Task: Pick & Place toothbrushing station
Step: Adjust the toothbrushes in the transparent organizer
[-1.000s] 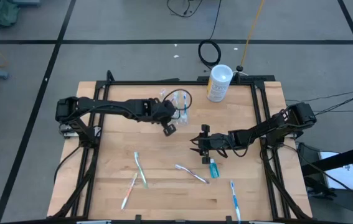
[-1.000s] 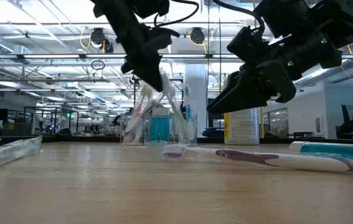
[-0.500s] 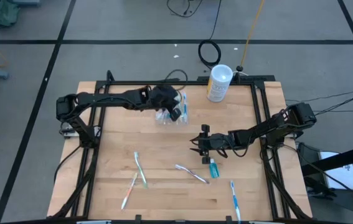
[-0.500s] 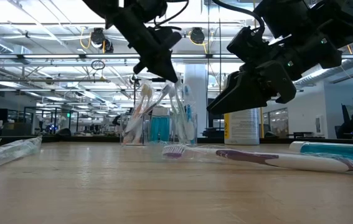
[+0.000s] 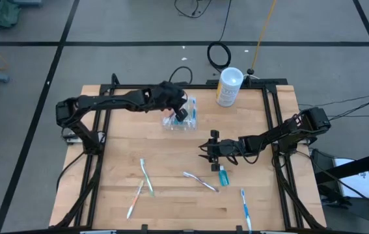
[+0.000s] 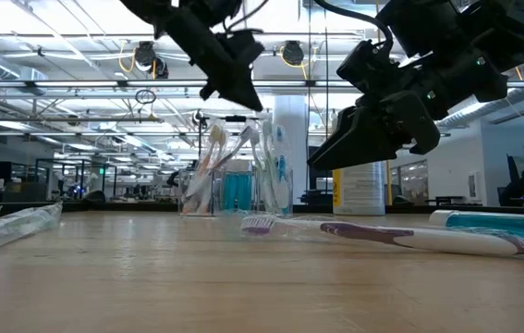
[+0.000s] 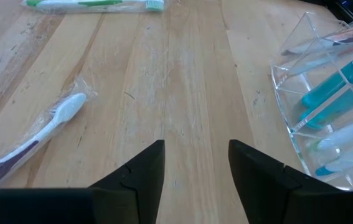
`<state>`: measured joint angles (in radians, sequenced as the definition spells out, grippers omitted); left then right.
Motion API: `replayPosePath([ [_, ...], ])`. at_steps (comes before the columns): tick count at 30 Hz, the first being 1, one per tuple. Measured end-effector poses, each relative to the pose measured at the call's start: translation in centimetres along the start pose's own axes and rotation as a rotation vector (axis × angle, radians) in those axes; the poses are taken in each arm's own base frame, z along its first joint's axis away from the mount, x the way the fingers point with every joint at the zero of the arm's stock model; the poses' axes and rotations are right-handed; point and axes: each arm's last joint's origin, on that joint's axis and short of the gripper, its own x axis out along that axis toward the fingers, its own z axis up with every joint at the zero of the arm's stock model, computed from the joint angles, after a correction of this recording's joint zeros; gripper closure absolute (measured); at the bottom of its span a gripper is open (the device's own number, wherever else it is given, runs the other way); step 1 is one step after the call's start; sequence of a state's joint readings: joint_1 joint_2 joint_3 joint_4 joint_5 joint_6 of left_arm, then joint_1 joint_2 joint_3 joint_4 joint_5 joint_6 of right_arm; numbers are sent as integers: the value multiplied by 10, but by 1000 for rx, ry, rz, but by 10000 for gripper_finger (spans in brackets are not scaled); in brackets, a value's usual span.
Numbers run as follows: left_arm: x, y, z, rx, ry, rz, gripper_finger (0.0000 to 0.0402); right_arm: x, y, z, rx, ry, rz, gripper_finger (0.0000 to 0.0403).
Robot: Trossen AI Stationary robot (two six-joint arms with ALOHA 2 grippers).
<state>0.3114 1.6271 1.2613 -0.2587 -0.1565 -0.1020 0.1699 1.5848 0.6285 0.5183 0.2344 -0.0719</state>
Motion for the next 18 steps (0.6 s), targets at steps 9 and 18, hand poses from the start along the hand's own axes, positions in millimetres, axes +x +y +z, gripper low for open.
replayPosePath([
  [9,-9,-19,-7,144,46,93,396,0,0,0,0,0,0,236],
  [18,-7,-9,-11,101,97,146,309,0,0,0,6,0,0,236],
])
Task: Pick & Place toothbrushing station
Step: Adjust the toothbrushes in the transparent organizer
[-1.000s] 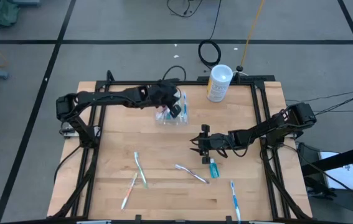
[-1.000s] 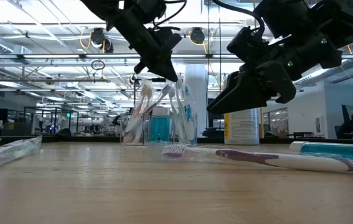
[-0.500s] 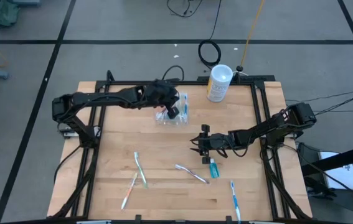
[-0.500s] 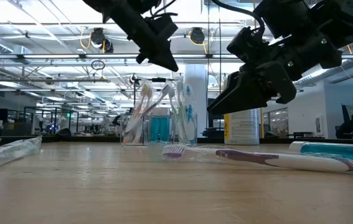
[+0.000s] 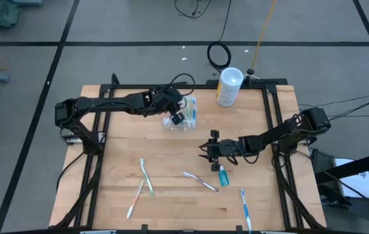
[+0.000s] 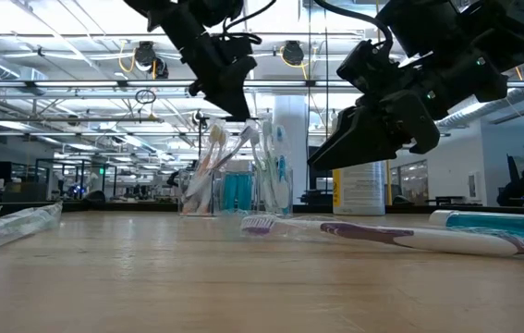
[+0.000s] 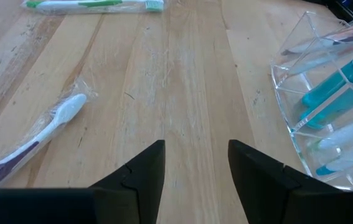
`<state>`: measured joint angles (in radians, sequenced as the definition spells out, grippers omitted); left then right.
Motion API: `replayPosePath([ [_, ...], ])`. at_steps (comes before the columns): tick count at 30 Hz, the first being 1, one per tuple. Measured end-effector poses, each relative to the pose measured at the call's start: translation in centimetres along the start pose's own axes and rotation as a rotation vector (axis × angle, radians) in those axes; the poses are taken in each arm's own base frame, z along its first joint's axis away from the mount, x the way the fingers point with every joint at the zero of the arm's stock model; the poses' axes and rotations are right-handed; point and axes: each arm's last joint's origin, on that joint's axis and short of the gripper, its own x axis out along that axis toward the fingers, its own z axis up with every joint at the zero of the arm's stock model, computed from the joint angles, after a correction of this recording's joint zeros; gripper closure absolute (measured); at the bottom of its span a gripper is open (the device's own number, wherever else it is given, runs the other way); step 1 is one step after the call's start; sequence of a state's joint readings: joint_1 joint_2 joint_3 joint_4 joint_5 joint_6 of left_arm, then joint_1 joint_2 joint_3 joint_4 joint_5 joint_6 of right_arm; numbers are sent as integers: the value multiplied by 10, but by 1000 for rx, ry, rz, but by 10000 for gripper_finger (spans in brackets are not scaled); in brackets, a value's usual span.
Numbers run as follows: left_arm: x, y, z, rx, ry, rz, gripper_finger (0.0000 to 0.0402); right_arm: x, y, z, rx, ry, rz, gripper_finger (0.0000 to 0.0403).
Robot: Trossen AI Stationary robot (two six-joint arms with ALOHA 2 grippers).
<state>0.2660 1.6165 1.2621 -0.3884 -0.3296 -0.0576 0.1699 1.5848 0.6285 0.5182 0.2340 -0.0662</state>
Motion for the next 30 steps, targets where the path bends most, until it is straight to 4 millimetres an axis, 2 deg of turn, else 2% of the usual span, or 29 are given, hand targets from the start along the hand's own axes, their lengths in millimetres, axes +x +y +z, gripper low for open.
replayPosePath([
  [5,3,8,0,-28,3,2,269,0,0,0,-1,0,0,236],
  [11,6,16,1,-53,9,-29,261,0,0,0,-1,0,0,236],
  [24,23,13,3,-69,-39,-48,262,0,0,0,-1,-1,0,236],
  [30,21,14,2,-72,-31,-41,300,0,0,0,-3,3,0,236],
])
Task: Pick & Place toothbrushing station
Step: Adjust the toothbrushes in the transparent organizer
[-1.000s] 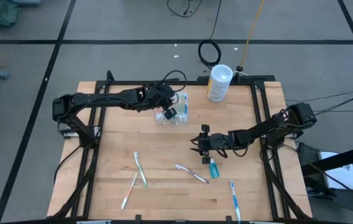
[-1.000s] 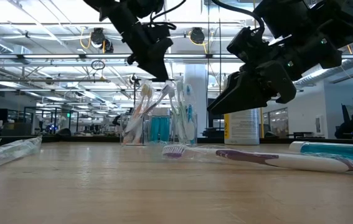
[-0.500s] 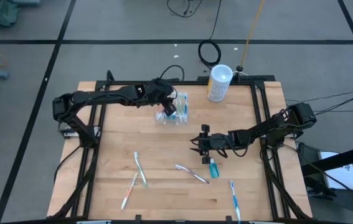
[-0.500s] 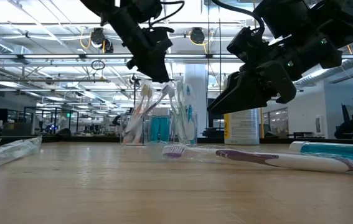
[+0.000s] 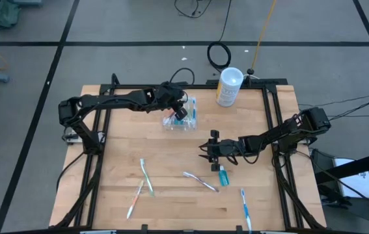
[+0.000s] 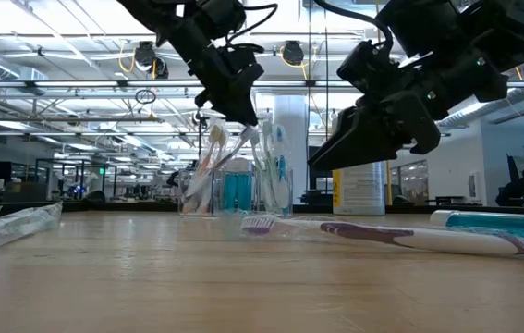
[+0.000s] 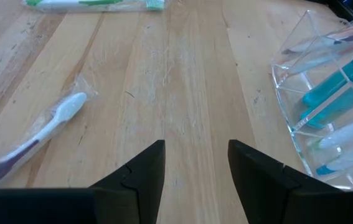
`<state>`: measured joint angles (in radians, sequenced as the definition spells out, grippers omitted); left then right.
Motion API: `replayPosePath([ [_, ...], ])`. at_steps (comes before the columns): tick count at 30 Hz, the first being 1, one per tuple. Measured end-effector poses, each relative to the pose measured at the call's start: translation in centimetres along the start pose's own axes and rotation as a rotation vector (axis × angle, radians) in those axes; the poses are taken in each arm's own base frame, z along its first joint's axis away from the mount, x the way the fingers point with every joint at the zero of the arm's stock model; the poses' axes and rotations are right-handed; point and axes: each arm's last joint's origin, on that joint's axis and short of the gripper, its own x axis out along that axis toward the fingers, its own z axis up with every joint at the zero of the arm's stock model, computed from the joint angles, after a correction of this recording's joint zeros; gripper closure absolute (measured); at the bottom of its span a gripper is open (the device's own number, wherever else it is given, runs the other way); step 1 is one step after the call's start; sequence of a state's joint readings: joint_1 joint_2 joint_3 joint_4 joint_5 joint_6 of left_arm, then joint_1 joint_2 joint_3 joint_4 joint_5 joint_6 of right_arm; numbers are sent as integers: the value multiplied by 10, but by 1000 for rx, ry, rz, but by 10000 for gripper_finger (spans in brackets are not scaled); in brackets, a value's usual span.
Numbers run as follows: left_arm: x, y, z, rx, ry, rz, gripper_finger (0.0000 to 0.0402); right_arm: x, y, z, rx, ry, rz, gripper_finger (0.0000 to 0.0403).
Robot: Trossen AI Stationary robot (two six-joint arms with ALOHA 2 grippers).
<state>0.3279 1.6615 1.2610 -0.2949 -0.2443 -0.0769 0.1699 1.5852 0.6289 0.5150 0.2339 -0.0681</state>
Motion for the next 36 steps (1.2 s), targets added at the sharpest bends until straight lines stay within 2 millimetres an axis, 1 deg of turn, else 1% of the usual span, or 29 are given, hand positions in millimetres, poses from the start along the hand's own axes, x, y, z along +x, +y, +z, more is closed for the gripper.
replayPosePath([
  [7,0,0,0,1,1,0,383,0,0,0,-1,4,0,236],
  [9,-1,0,0,1,1,-12,396,0,0,0,-1,4,0,236],
  [13,-10,-2,3,2,-11,-25,389,0,0,0,-1,5,0,236],
  [17,-27,-3,7,2,-33,-21,398,0,0,-1,0,12,1,236],
  [20,-41,-5,9,5,-50,8,392,0,0,-2,-1,18,1,236],
  [24,-60,-5,6,12,-21,75,397,0,0,-2,-1,20,1,236],
  [26,-66,-4,1,-4,24,119,398,0,0,-2,-1,21,1,236],
  [31,-70,-4,-16,-28,167,225,394,0,0,-2,-1,20,1,236],
  [34,-64,-4,-24,-40,215,256,398,0,0,-2,-1,19,1,236],
  [36,-59,-4,-27,-38,219,261,392,0,0,-2,-1,19,1,236],
])
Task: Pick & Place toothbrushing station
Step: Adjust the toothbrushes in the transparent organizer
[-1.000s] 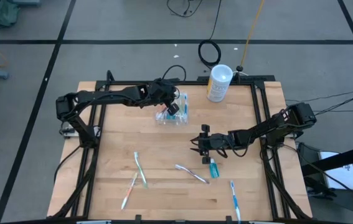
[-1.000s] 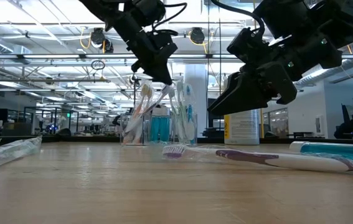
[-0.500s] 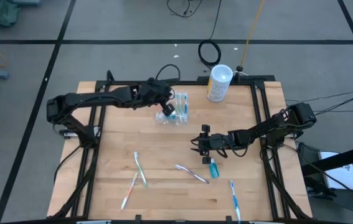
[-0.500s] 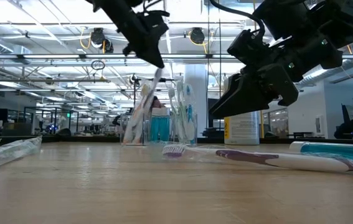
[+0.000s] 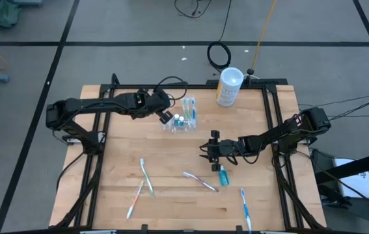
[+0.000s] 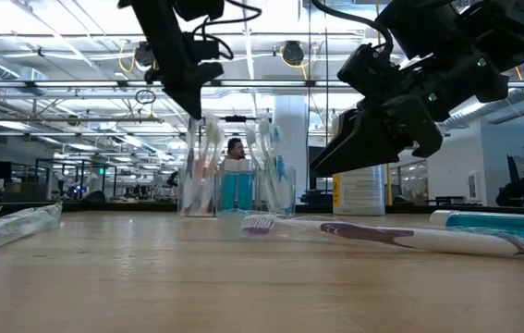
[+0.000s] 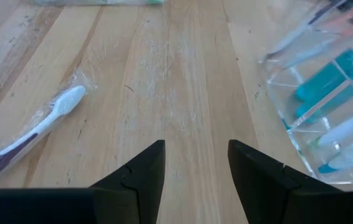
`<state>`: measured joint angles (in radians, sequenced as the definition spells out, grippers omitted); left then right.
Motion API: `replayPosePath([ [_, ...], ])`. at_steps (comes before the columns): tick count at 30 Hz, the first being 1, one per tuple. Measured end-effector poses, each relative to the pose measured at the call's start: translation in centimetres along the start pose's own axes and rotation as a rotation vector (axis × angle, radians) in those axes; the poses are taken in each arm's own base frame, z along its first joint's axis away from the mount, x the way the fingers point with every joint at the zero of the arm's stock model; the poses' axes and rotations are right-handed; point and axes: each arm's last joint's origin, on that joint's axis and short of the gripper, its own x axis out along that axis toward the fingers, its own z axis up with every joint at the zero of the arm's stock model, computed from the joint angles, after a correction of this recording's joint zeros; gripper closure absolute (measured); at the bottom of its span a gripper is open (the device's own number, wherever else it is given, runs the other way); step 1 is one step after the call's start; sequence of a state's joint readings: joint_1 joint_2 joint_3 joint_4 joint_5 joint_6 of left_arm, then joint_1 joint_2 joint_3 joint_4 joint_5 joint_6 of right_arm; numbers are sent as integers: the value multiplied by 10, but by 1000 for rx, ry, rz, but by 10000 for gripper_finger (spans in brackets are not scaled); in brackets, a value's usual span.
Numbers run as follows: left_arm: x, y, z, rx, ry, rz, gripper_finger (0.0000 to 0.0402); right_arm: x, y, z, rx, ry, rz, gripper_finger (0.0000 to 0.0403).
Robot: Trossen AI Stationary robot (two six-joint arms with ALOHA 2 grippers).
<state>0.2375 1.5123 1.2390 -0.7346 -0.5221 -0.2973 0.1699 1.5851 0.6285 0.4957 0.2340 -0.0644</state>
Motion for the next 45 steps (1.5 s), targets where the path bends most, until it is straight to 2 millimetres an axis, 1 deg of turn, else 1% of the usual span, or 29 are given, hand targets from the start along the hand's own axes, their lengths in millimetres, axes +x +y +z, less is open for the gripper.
replayPosePath([
  [3,5,-2,-1,-3,-7,2,386,0,0,0,1,-4,-1,236],
  [7,6,-2,2,-19,-35,-10,383,0,0,1,1,-8,-1,236],
  [15,6,-3,0,69,-28,-13,375,0,0,1,1,-8,-1,236],
  [18,4,-7,-2,100,-22,-25,356,0,0,1,0,-8,-1,236],
  [25,-2,-14,-5,139,-37,9,284,0,0,1,0,-8,-1,236],
  [29,-10,-22,-8,167,-52,-8,251,0,0,1,1,-8,-1,236],
  [34,-26,-33,-14,213,-75,-47,225,0,0,1,1,-7,-1,236],
  [38,-38,-36,-18,234,-87,-64,220,0,0,0,8,2,0,236],
  [45,-49,-45,-28,273,-68,-90,220,0,0,-3,79,32,-3,236],
])
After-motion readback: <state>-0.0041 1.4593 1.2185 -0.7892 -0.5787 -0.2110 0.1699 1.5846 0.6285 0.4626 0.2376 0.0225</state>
